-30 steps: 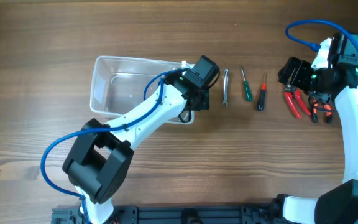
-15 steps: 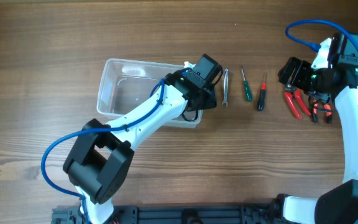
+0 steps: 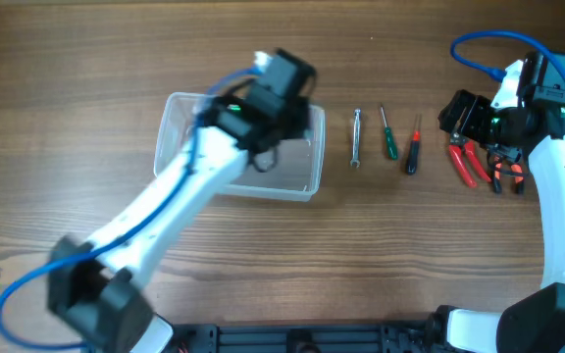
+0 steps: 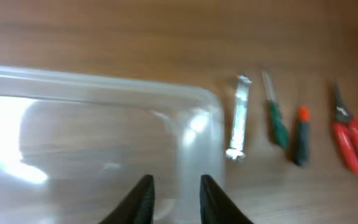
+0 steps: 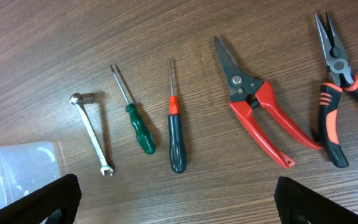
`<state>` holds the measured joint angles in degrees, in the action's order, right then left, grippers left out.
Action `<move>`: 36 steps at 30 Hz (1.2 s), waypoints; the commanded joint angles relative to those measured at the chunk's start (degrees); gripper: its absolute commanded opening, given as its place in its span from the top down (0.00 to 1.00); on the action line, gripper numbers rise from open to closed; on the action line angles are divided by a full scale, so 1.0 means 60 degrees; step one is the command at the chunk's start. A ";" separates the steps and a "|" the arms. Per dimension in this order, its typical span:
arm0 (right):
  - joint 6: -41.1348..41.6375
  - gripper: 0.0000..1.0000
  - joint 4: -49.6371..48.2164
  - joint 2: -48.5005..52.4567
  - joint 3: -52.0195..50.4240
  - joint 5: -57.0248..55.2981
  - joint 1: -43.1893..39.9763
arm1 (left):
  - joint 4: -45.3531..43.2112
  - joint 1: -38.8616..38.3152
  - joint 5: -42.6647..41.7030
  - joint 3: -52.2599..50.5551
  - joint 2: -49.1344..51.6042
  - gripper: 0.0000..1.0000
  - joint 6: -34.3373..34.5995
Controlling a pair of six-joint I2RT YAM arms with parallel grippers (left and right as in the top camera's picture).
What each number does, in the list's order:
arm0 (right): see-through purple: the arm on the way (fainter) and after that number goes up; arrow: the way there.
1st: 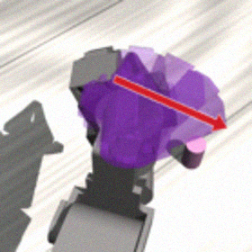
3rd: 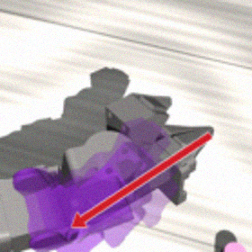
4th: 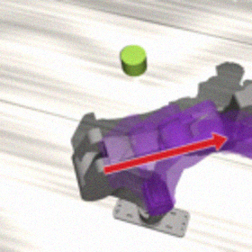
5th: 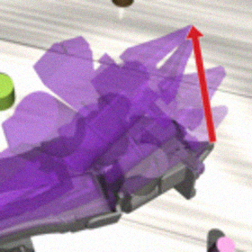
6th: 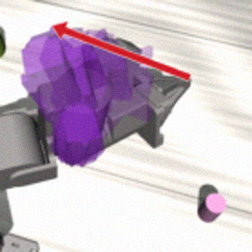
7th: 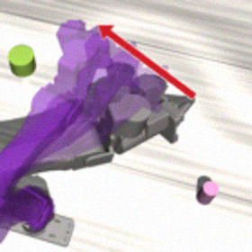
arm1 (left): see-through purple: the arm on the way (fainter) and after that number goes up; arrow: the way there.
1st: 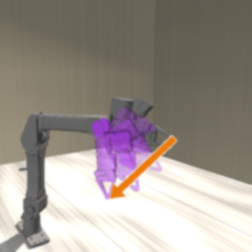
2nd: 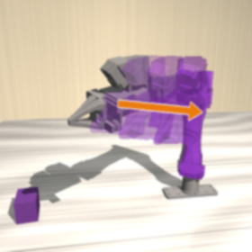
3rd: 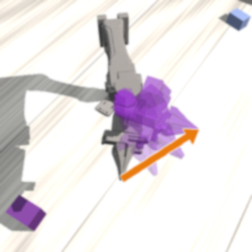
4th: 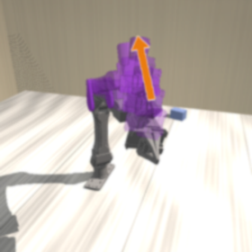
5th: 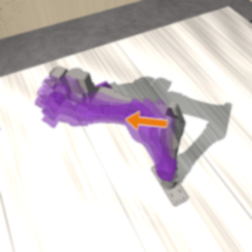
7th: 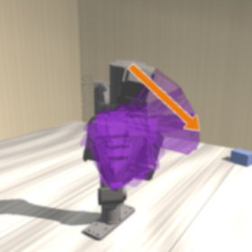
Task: Pack container
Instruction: 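Nudge the container's left edge to center it with the left gripper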
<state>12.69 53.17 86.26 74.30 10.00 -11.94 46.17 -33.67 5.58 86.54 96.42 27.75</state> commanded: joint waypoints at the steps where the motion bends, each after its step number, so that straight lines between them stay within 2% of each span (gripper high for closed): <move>1: -0.0076 0.00 0.0004 0.0066 0.0204 -0.0168 -0.0004 | 0.1249 0.1446 0.2634 0.0149 -0.0743 0.74 -0.1413; 4: -0.0076 0.00 0.0000 0.0066 0.0204 -0.0168 -0.0004 | 0.2051 0.2914 0.2506 0.0106 -0.0630 0.58 -0.2324; 5: -0.0073 0.00 0.0000 0.0066 0.0204 -0.0168 -0.0004 | 0.2248 0.3402 0.2503 0.0095 -0.0499 0.55 -0.2455; 6: -0.0076 0.00 0.0000 0.0069 0.0204 -0.0171 -0.0004 | 0.2346 0.4171 0.2007 0.0087 -0.0237 0.56 -0.2983; 10: -0.0076 0.00 -0.0004 0.0073 0.0204 -0.0168 -0.0004 | 0.2222 0.5450 0.0237 0.0084 0.0353 0.56 -0.5166; 12: -0.0076 0.00 0.0000 0.0073 0.0204 -0.0168 -0.0004 | 0.2131 0.5985 0.0204 0.0084 0.0736 0.50 -0.5348; 14: -0.0076 0.00 0.0000 0.0073 0.0204 -0.0168 -0.0004 | 0.2098 0.6335 -0.0641 0.0084 0.1184 0.46 -0.5810; 16: -0.0073 0.00 0.0000 0.0073 0.0204 -0.0168 -0.0004 | 0.2091 0.6430 -0.1322 0.0084 0.1545 0.44 -0.6073; 22: -0.0076 0.00 0.0015 0.0073 0.0204 -0.0171 -0.0004 | 0.2058 0.6284 -0.1362 0.0084 0.2007 0.43 -0.6135; 24: -0.0080 0.00 0.0040 0.0073 0.0204 -0.0171 -0.0004 | 0.2069 0.6280 -0.1508 0.0084 0.2007 0.43 -0.6564; 26: -0.0080 0.00 0.0040 0.0073 0.0204 -0.0171 -0.0004 | 0.2080 0.6280 -0.1300 0.0084 0.2007 0.44 -0.6583; 29: -0.0080 0.00 0.0066 0.0073 0.0204 -0.0175 -0.0004 | 0.2084 0.6284 -0.0200 0.0084 0.2004 0.42 -0.6273; 36: -0.0084 0.00 0.0015 0.0073 0.0204 -0.0175 -0.0004 | 0.1443 0.6273 -0.0889 0.0087 0.1683 0.48 -0.6339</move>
<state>12.69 53.36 86.26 74.30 10.00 -11.94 56.14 4.23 1.78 86.98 108.07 -9.65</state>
